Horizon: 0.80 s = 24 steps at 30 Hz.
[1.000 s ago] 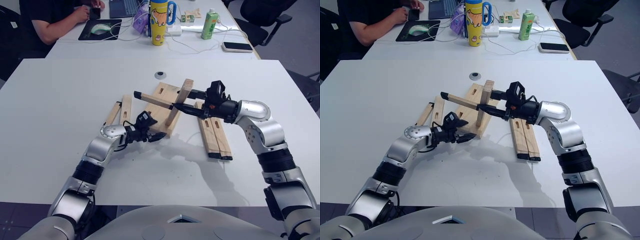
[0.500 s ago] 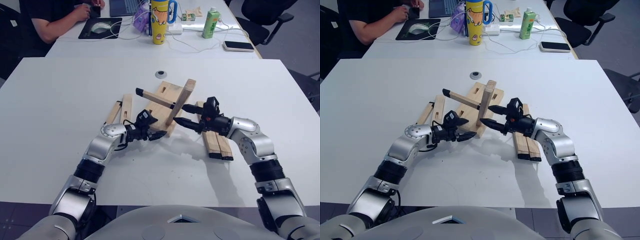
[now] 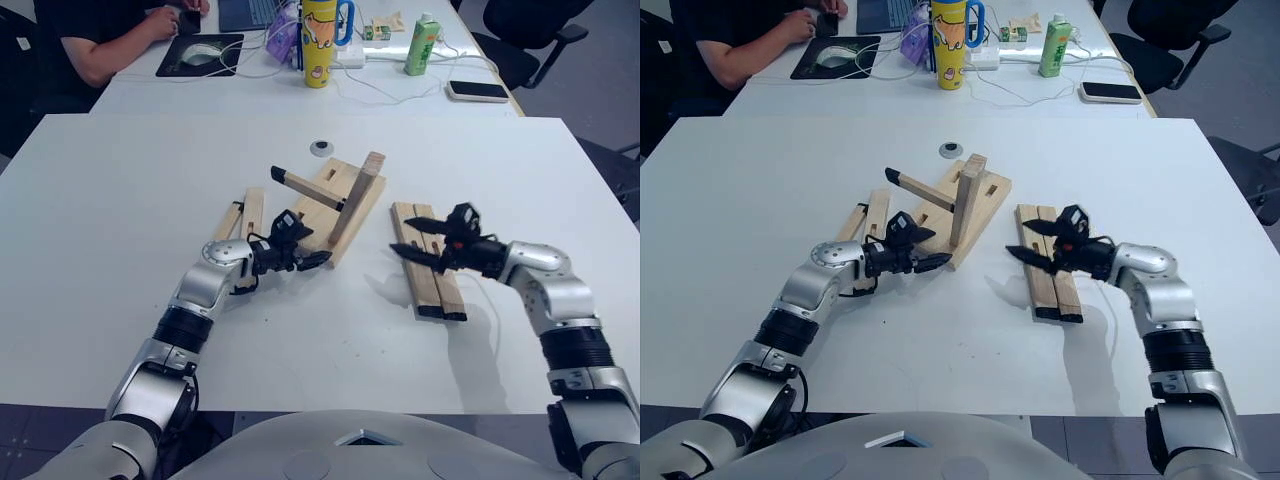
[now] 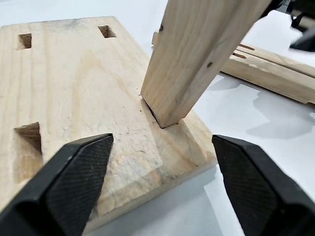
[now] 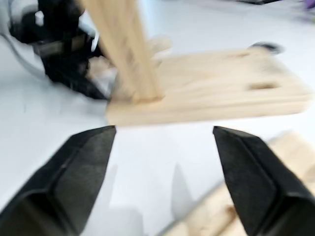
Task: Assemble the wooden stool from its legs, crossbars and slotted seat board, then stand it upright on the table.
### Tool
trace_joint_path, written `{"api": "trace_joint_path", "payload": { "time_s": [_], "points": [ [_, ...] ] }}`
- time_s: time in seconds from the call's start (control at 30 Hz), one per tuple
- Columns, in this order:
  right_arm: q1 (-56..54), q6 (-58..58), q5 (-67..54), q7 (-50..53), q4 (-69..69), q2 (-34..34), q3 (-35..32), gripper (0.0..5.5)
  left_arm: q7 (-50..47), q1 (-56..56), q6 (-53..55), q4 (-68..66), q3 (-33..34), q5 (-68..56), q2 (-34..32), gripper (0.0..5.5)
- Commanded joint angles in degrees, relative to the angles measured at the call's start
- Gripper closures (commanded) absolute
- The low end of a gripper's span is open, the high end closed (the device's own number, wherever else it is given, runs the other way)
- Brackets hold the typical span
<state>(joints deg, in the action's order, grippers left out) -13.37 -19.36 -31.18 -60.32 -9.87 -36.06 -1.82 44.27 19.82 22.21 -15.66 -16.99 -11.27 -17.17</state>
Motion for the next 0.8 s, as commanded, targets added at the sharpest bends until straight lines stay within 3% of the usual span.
{"api": "trace_joint_path", "payload": {
  "time_s": [0.03,0.17,0.33,0.4,0.5,0.57,0.7,0.8],
  "points": [
    [-13.9,-13.6,-23.6,8.1,13.8,4.1,-10.8,2.66,-2.1,-4.6,5.3,-8.7,-1.9,4.0,-1.3,1.78],
    [-25.0,-16.6,-41.0,22.9,23.0,11.1,-13.2,3.36,-1.7,-4.3,5.0,-9.6,-2.2,4.2,-1.3,1.78],
    [-29.8,-14.1,-42.4,33.1,27.7,16.2,-11.9,4.23,-1.2,-3.7,4.8,-10.2,-2.7,4.2,-1.3,1.78],
    [-26.0,-16.3,-36.9,33.7,28.0,17.7,-5.0,4.56,-1.4,-3.9,4.8,-10.2,-2.5,4.1,-1.3,1.78],
    [-12.7,-21.8,-14.8,37.2,19.9,11.1,16.9,5.06,-1.6,-3.7,4.9,-9.8,-2.6,4.1,-0.9,1.78],
    [-5.4,-22.2,-7.5,36.1,16.4,6.6,21.8,5.39,-1.5,-3.2,5.0,-9.7,-2.7,4.0,-0.6,1.78],
    [-12.9,-13.2,-14.2,32.3,18.2,12.9,9.8,5.47,-2.1,-5.0,5.0,-8.6,-2.0,3.6,-0.8,1.78],
    [-18.3,-11.4,-28.8,30.9,21.4,18.0,-0.7,5.47,-2.1,-4.7,4.6,-9.6,-2.3,3.8,-0.5,1.78]
  ]
}}
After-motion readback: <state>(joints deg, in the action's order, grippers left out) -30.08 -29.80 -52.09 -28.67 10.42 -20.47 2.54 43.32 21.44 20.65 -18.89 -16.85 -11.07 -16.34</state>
